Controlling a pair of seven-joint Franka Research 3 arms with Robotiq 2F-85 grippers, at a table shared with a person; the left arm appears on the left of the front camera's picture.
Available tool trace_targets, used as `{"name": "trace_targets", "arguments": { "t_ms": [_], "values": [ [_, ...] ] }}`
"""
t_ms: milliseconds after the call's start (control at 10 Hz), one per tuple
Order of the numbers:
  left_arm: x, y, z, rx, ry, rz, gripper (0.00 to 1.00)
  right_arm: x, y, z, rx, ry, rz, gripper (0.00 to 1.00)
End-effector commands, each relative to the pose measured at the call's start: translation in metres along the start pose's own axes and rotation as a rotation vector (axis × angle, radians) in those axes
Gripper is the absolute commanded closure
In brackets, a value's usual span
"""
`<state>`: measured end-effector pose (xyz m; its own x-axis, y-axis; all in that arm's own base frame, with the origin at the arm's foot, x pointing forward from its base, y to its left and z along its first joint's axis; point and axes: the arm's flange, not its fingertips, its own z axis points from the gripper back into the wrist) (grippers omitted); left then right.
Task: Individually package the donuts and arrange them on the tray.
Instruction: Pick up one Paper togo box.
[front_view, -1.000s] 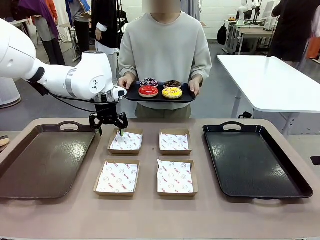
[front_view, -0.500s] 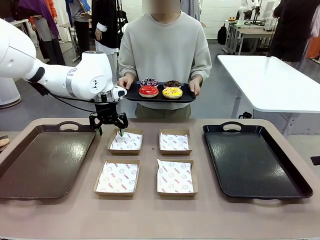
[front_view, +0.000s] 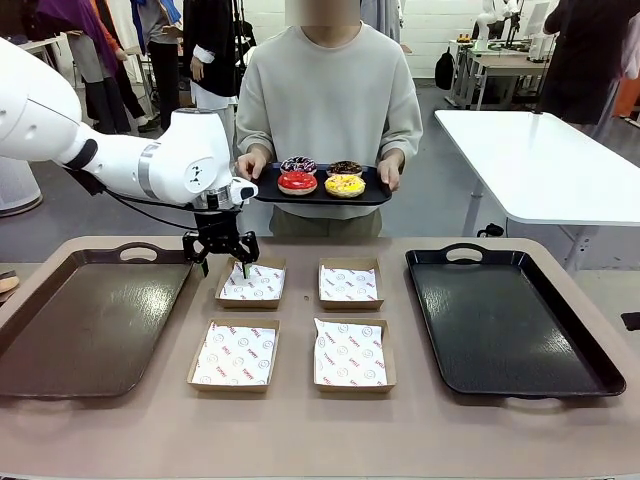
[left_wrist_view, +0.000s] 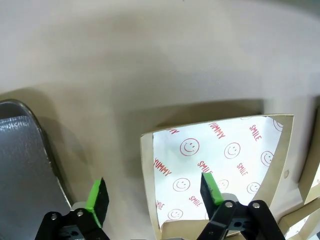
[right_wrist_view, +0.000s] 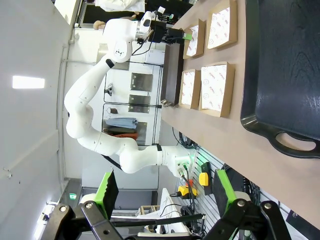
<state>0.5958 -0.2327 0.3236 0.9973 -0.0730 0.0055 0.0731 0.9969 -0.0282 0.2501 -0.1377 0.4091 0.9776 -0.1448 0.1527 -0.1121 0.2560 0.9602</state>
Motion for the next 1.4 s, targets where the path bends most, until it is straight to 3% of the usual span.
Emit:
{"name": "trace_targets", "arguments": {
  "t_ms": [0, 100, 300, 400, 600, 1000, 1300],
  "values": [
    [0.010, -0.006, 0.003, 0.022, -0.012, -0.013, 0.59, 0.002, 0.001, 0.001, 0.021, -0.008, 0.005, 0.00],
    [0.011, -0.006, 0.004, 0.022, -0.011, -0.014, 1.00, 0.002, 0.001, 0.001, 0.021, -0.008, 0.005, 0.00],
    [0.013, -0.006, 0.005, 0.027, -0.008, 0.000, 1.00, 0.002, 0.001, 0.001, 0.021, -0.008, 0.005, 0.00],
    [0.013, -0.005, 0.006, 0.026, -0.008, 0.010, 0.83, 0.002, 0.001, 0.001, 0.021, -0.008, 0.005, 0.00],
    [0.012, -0.003, 0.008, 0.028, -0.007, 0.021, 1.00, 0.002, 0.001, 0.001, 0.021, -0.008, 0.005, 0.00],
    [0.019, 0.001, 0.007, 0.034, 0.009, 0.048, 1.00, 0.002, 0.001, 0.001, 0.021, -0.008, 0.005, 0.00],
    [0.013, -0.002, 0.033, 0.041, 0.024, 0.050, 1.00, 0.002, 0.001, 0.001, 0.021, -0.008, 0.005, 0.00]
  ]
}}
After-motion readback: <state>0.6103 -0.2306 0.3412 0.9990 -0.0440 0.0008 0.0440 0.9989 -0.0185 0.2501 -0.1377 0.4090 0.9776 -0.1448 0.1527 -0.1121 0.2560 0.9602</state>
